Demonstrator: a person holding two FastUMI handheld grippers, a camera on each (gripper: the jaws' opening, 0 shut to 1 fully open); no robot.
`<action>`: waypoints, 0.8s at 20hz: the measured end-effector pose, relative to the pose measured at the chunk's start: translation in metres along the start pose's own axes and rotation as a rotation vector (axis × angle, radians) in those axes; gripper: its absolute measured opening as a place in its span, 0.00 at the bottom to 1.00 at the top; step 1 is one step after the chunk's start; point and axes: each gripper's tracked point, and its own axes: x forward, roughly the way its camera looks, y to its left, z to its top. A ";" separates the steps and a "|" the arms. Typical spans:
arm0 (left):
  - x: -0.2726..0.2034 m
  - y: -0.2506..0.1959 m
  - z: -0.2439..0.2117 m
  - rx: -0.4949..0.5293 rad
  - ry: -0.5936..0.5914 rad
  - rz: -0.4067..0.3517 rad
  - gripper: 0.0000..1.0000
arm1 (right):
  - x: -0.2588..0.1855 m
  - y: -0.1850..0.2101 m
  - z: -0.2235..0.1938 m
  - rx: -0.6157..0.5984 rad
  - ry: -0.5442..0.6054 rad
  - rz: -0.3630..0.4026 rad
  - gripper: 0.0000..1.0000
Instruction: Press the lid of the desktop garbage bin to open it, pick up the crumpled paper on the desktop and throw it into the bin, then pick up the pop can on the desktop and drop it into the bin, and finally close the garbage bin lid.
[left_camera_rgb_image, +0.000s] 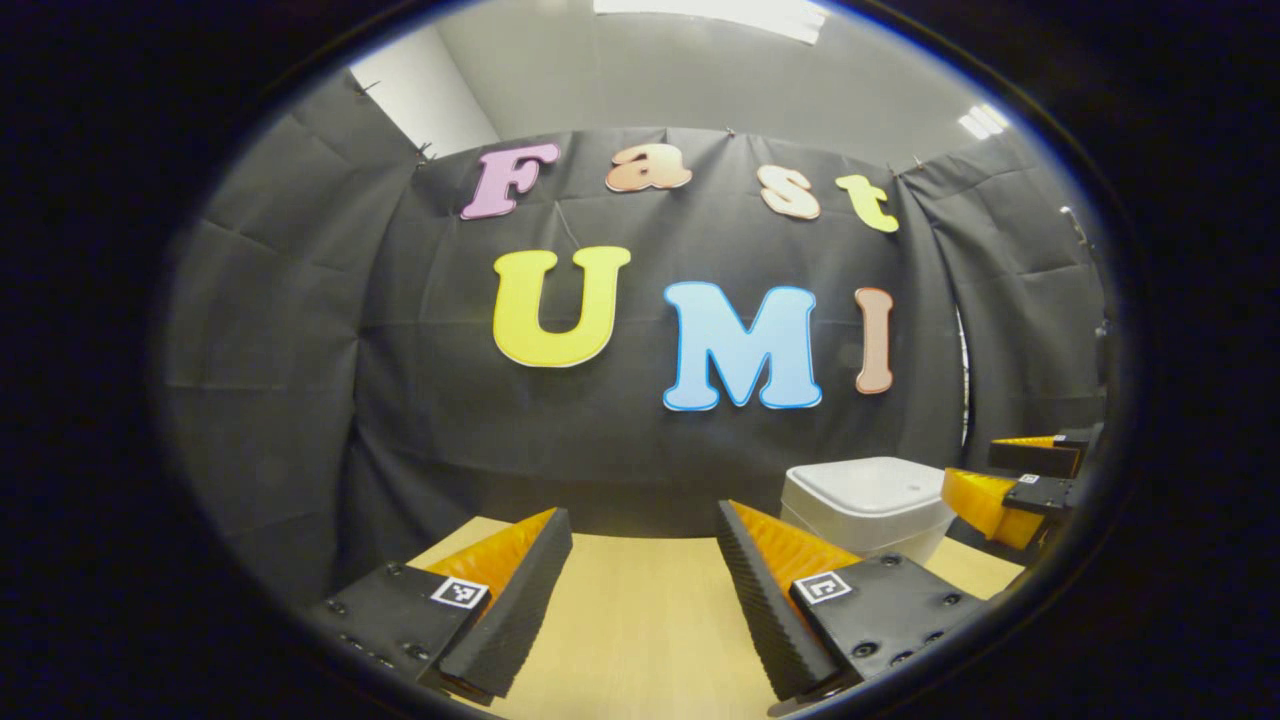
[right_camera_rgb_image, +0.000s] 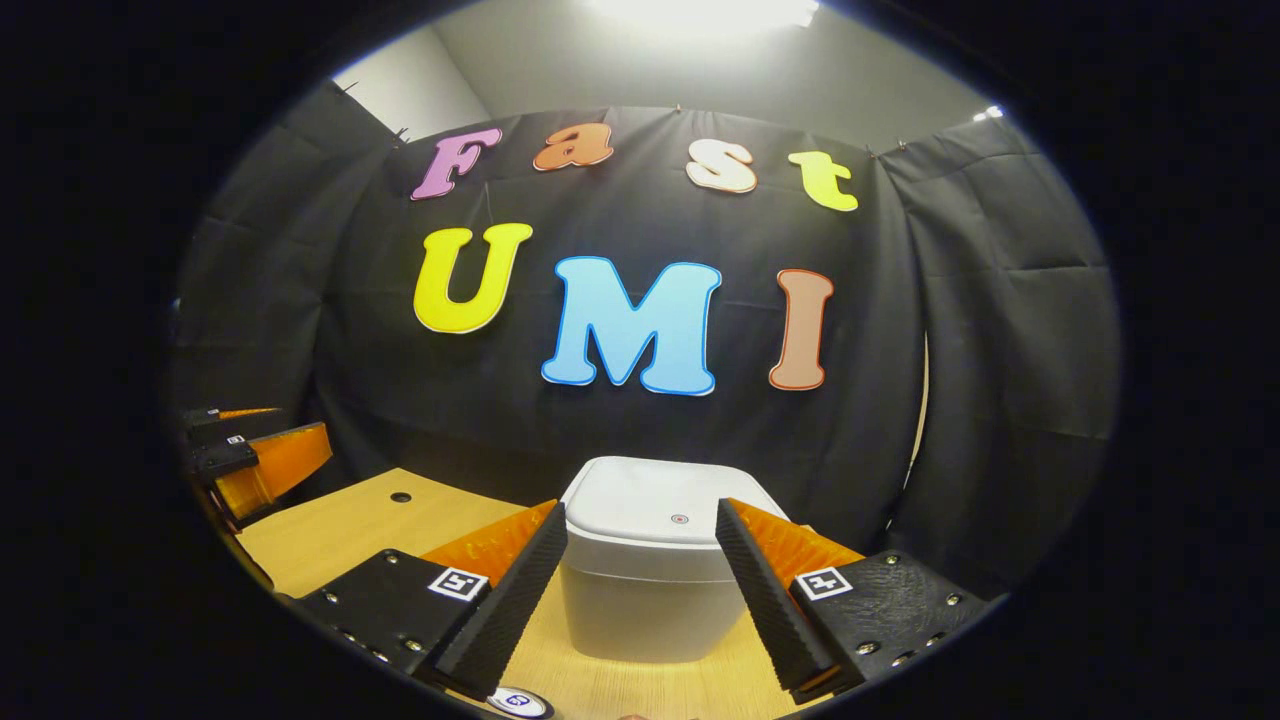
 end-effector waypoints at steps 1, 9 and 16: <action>0.000 0.001 -0.001 0.001 0.006 0.002 0.96 | 0.001 0.000 0.000 -0.001 0.001 -0.002 0.96; -0.001 0.009 -0.005 -0.032 0.035 0.023 0.95 | 0.000 0.004 -0.003 -0.025 0.008 0.008 0.96; 0.001 0.005 -0.009 -0.028 0.042 0.007 0.96 | 0.001 0.004 -0.010 -0.028 0.032 0.005 0.57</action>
